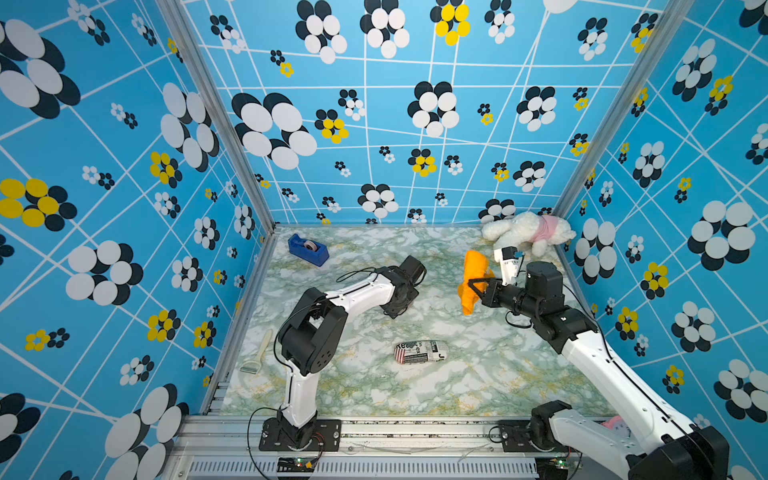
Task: Wipe the eyeglass case
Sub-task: Place the eyeglass case at the center of the board.
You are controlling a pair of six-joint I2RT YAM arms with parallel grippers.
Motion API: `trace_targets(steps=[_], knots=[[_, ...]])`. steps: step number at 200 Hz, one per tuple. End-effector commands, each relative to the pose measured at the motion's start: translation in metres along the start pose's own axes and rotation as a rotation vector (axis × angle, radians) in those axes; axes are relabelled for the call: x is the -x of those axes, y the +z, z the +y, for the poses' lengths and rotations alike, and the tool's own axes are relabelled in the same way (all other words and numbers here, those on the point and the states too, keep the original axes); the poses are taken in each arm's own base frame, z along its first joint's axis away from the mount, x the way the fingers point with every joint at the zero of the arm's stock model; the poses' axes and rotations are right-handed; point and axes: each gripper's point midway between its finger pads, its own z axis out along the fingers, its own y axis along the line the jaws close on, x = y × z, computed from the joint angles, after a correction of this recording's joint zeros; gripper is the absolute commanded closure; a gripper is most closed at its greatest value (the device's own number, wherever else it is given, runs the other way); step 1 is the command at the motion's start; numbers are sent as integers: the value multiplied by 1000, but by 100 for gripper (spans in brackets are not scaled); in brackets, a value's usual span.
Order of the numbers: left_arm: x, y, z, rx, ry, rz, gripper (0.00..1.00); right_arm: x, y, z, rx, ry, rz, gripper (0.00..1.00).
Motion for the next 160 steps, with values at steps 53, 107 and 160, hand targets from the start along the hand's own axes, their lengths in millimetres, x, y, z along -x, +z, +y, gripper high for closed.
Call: trace_targets(steps=[53, 107, 160], knots=[[-41, 8, -13, 33, -119, 9, 84, 2, -8, 0, 5, -29, -56, 100], [-64, 23, -23, 76, -66, 69, 55, 0, -10, -1, 10, 6, -75, 100], [-72, 28, -30, 51, -7, 132, 24, 4, -14, 2, -3, -23, -70, 100]])
